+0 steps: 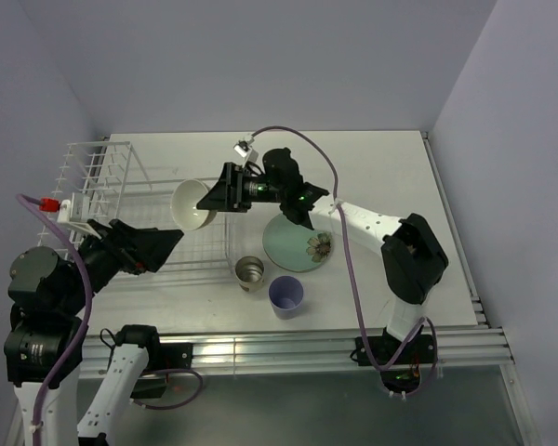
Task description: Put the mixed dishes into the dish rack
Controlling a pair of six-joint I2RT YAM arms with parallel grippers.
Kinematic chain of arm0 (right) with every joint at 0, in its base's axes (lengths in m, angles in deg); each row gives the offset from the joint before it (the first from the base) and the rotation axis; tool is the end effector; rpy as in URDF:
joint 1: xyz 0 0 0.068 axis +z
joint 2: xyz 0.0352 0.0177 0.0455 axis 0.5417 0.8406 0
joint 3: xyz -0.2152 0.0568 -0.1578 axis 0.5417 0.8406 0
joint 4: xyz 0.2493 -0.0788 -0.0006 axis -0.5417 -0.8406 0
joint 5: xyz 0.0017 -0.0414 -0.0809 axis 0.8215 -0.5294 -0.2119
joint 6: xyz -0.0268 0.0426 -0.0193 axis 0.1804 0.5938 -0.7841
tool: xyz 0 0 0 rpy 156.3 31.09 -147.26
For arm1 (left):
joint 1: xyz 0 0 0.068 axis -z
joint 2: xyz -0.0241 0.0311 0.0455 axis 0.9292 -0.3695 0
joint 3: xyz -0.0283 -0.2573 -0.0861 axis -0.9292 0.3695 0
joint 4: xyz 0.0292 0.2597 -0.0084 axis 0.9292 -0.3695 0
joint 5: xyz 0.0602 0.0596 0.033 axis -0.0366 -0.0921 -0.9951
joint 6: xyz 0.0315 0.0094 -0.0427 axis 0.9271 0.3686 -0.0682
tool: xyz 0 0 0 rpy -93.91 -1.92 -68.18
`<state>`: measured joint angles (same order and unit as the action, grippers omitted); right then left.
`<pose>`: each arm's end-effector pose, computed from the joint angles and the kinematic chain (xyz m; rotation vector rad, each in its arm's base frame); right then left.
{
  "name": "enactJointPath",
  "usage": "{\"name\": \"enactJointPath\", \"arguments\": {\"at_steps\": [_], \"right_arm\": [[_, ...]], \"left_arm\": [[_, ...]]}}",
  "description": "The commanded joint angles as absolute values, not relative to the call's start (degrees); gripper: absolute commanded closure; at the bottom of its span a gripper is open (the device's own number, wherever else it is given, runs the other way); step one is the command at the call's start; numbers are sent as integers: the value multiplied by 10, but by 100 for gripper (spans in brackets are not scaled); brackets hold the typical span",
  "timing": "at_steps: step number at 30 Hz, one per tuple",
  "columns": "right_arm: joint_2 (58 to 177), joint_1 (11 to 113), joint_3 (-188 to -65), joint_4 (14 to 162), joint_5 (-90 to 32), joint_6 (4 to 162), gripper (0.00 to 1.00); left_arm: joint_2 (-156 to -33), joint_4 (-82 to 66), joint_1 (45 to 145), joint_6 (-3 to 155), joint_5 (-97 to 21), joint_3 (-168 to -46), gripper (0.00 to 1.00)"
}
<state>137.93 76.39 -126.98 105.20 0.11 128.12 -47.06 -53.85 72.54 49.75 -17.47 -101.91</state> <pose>0.2898 0.3054 0.3097 -0.4232 1.9925 1.6963 0.0423 -0.0204 0.4303 -0.1059 1.7325 -0.9686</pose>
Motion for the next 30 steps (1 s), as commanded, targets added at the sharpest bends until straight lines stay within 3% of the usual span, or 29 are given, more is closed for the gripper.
{"name": "enactJointPath", "arguments": {"at_steps": [1, 16, 30], "right_arm": [[1385, 789, -1342, 1042, -26, 1224, 100], [1470, 840, -1481, 870, -124, 1101, 100], [1575, 902, -1654, 684, -293, 955, 100]], "left_arm": [[-484, -552, 728, 516, -210, -1046, 5], [-496, -559, 728, 525, -237, -1094, 5], [-491, -556, 729, 527, -243, -1077, 5]]}}
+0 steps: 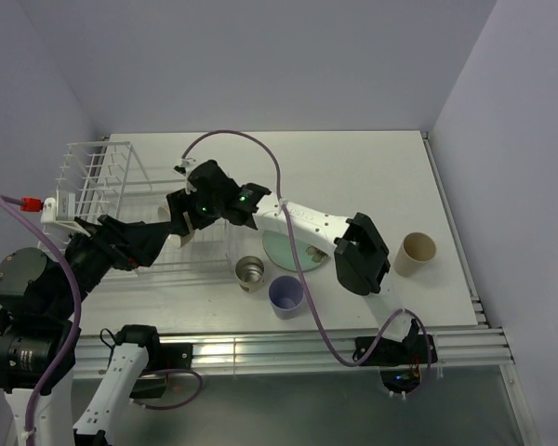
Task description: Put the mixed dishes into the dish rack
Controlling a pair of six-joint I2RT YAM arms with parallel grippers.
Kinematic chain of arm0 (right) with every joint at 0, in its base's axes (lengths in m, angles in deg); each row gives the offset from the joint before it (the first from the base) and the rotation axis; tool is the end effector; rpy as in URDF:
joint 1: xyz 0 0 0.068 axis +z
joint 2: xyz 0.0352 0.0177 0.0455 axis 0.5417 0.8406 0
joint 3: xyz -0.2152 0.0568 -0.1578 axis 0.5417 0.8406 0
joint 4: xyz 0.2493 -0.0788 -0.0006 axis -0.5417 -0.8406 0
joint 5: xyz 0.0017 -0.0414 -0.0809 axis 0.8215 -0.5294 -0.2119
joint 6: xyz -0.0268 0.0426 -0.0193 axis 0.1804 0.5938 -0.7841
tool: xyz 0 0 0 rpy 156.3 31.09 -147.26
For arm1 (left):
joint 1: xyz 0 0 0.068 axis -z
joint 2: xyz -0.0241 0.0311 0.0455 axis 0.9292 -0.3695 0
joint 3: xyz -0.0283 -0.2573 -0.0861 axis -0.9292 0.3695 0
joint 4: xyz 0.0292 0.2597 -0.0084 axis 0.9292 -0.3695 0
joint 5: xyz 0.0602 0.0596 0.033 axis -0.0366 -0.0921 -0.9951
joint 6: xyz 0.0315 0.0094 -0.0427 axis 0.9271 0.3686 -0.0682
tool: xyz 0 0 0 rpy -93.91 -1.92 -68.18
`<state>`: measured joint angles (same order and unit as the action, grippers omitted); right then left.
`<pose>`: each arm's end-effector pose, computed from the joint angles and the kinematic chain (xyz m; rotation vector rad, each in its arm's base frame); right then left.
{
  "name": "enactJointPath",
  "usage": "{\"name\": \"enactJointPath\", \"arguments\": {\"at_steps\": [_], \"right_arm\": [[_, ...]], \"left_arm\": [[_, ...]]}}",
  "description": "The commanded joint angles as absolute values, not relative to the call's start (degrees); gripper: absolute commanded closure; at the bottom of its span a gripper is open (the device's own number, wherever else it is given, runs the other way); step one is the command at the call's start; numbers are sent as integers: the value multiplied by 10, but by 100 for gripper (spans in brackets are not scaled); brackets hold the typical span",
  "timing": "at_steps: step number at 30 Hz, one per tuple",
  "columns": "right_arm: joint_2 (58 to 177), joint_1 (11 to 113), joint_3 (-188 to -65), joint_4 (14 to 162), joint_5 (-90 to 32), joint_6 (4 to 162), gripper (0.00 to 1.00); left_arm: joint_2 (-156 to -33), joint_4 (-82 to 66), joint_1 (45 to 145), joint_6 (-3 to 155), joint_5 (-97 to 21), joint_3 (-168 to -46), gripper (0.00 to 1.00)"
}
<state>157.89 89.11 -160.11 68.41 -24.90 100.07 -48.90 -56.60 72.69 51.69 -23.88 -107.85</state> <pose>0.2720 0.4213 0.2915 -0.7674 2.1607 1.0034 0.0338 -0.0163 0.4504 -0.1532 1.6882 -0.8562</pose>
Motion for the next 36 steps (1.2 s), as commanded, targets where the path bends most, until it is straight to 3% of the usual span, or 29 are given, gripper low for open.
{"name": "enactJointPath", "arguments": {"at_steps": [1, 21, 36], "right_arm": [[1579, 904, -1663, 681, -306, 952, 100], [1672, 953, -1785, 599, -531, 817, 100], [1699, 963, -1792, 625, -648, 724, 100]], "left_arm": [[-491, -555, 729, 528, -243, -1075, 5], [-485, -541, 729, 523, -234, -1047, 5], [-490, -533, 729, 527, -232, -1041, 5]]}}
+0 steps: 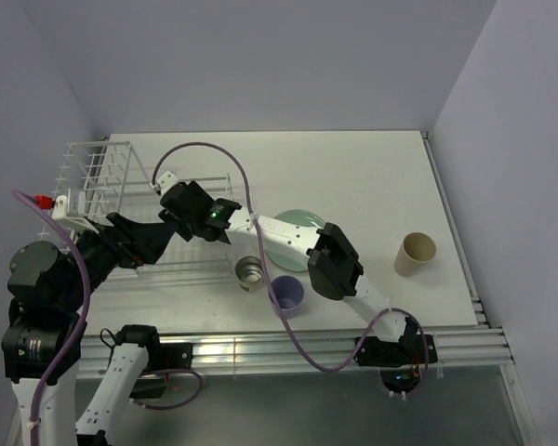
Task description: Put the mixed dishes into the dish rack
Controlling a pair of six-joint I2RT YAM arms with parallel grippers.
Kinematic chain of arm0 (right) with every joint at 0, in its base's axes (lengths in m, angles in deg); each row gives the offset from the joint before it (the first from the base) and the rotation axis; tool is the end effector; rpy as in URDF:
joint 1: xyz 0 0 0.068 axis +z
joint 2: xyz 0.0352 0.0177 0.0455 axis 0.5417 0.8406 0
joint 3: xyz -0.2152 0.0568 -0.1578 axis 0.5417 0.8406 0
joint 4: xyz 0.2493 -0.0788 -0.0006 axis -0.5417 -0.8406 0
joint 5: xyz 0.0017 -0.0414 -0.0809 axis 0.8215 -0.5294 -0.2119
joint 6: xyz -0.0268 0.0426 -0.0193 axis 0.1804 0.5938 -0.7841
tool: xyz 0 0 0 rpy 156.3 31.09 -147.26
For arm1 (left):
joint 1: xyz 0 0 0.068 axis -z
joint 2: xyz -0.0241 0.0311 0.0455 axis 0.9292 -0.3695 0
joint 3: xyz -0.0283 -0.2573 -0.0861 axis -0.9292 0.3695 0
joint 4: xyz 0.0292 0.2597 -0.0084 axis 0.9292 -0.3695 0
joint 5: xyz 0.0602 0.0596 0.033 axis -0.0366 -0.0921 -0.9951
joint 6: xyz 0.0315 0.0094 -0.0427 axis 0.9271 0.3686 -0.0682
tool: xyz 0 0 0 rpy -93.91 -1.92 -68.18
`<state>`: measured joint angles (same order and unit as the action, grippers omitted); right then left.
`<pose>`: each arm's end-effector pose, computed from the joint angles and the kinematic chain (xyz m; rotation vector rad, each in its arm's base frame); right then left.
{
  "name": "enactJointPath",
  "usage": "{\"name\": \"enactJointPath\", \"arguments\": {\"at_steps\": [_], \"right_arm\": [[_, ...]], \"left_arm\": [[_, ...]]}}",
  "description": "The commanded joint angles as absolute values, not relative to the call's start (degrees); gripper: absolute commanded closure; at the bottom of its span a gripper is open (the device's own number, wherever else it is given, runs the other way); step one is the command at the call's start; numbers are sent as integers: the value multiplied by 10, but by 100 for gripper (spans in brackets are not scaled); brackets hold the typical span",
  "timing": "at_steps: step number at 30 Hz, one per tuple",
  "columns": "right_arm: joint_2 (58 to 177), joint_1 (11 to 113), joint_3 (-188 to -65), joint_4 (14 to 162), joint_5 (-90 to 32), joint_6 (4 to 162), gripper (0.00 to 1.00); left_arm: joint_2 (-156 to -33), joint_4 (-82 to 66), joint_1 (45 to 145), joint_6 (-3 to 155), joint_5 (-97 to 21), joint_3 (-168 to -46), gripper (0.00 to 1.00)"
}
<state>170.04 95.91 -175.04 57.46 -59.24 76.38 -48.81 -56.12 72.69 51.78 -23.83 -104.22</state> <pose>0.2539 0.4707 0.2585 -0.9733 1.9816 0.1659 0.0459 -0.0172 0.4355 -0.1725 1.7395 -0.8548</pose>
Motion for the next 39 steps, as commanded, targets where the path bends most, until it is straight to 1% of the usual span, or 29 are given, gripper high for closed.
{"name": "enactJointPath", "arguments": {"at_steps": [1, 7, 10, 13, 16, 25, 31, 39], "right_arm": [[1701, 966, -1796, 624, -655, 717, 100], [1736, 977, -1831, 631, -704, 654, 100], [1756, 988, -1835, 654, -734, 599, 100], [1791, 1003, -1866, 664, -771, 528, 100], [1791, 1014, -1828, 719, -802, 483, 100], [1805, 1016, -1789, 803, -858, 392, 100], [1810, 1005, -1781, 816, -860, 378, 100], [1812, 992, -1800, 810, -848, 388, 100]], "left_arm": [[-490, -532, 729, 527, -232, -1041, 5], [-491, -529, 730, 527, -228, -1037, 5], [-490, -526, 730, 527, -226, -1034, 5], [-490, -524, 730, 527, -225, -1031, 5], [-491, -526, 731, 530, -228, -1032, 5], [-490, -517, 734, 529, -223, -1019, 5], [-487, -511, 734, 526, -218, -1012, 4], [-486, -509, 734, 526, -214, -1007, 4]]}}
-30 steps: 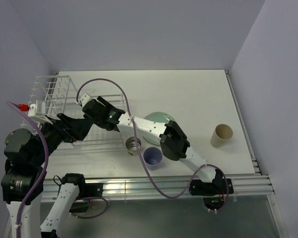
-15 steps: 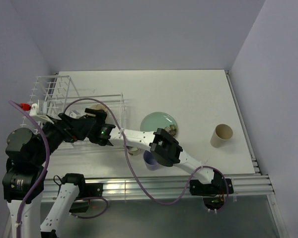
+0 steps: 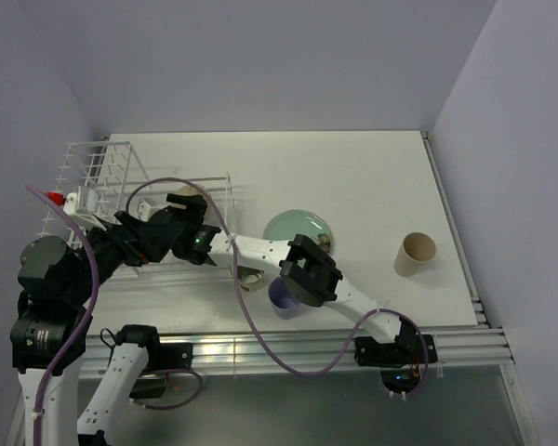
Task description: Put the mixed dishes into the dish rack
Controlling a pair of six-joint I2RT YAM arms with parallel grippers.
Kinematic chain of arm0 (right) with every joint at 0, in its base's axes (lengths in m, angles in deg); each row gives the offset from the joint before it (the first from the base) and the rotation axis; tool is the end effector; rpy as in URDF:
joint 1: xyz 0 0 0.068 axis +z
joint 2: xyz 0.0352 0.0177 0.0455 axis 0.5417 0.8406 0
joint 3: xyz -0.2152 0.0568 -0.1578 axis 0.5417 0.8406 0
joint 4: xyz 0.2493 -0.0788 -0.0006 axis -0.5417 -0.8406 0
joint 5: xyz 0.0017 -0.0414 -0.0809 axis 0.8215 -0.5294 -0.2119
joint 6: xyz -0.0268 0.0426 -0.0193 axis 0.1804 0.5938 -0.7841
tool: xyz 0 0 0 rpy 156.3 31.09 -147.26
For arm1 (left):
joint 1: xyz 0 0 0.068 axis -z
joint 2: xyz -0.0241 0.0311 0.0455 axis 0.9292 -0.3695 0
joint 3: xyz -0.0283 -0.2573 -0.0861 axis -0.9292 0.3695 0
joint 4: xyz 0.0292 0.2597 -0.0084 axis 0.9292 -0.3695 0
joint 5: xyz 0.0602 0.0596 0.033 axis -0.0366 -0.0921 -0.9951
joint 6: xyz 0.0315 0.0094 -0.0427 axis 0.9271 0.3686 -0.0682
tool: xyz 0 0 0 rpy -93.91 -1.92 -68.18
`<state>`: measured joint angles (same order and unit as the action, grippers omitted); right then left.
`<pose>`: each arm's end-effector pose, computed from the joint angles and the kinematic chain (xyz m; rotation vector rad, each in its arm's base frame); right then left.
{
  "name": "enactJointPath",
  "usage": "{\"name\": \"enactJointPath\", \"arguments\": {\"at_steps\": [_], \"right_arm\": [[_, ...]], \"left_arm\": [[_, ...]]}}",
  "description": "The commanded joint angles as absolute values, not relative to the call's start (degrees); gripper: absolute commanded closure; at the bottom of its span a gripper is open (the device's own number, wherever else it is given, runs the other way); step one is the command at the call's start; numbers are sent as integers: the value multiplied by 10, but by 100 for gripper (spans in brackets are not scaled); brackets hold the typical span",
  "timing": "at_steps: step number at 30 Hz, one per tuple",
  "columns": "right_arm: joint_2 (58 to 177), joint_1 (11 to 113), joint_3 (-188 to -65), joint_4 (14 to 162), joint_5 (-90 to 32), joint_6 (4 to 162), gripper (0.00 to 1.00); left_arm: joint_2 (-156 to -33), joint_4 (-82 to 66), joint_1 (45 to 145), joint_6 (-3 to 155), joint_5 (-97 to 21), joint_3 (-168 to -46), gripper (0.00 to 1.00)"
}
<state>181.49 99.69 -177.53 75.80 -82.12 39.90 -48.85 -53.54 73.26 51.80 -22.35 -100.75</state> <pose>0.2480 0.5168 0.1976 -1.2132 1.5451 -0.4844 0.0572 -0.0195 0.4244 -0.1502 1.7618 -0.8828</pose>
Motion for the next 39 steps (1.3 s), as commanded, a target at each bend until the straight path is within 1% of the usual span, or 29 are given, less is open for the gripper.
{"name": "enactJointPath", "arguments": {"at_steps": [1, 7, 10, 15, 16, 17, 19, 20, 22, 23, 26, 28, 32, 39], "right_arm": [[1813, 992, -1798, 813, -848, 386, 100], [1822, 983, -1803, 792, -835, 402, 94], [1828, 980, -1806, 784, -829, 410, 93], [1835, 981, -1822, 759, -815, 428, 85], [1837, 980, -1825, 758, -814, 430, 81], [1837, 981, -1826, 757, -812, 431, 67], [1837, 980, -1824, 759, -811, 430, 61], [1837, 980, -1823, 759, -809, 430, 48], [1837, 980, -1821, 761, -812, 428, 39], [1837, 980, -1821, 761, -812, 429, 32], [1837, 980, -1823, 760, -811, 431, 23], [1837, 980, -1825, 758, -810, 432, 21], [1830, 985, -1823, 755, -807, 435, 12], [1828, 990, -1817, 759, -813, 435, 5]], "left_arm": [[-487, -509, 734, 526, -214, -1007, 4], [-488, -505, 734, 525, -210, -1004, 5], [-487, -500, 734, 521, -205, -999, 4], [-486, -494, 734, 518, -202, -996, 5], [-486, -493, 734, 518, -201, -995, 5], [-486, -493, 734, 518, -201, -995, 5], [-486, -493, 734, 518, -202, -996, 4], [-486, -493, 734, 518, -201, -995, 4], [-487, -495, 733, 519, -202, -996, 4], [-486, -495, 734, 519, -202, -995, 4], [-486, -495, 734, 519, -202, -996, 4], [-486, -495, 734, 519, -202, -994, 4], [-486, -495, 734, 519, -203, -994, 4], [-486, -495, 734, 520, -203, -997, 3]]}}
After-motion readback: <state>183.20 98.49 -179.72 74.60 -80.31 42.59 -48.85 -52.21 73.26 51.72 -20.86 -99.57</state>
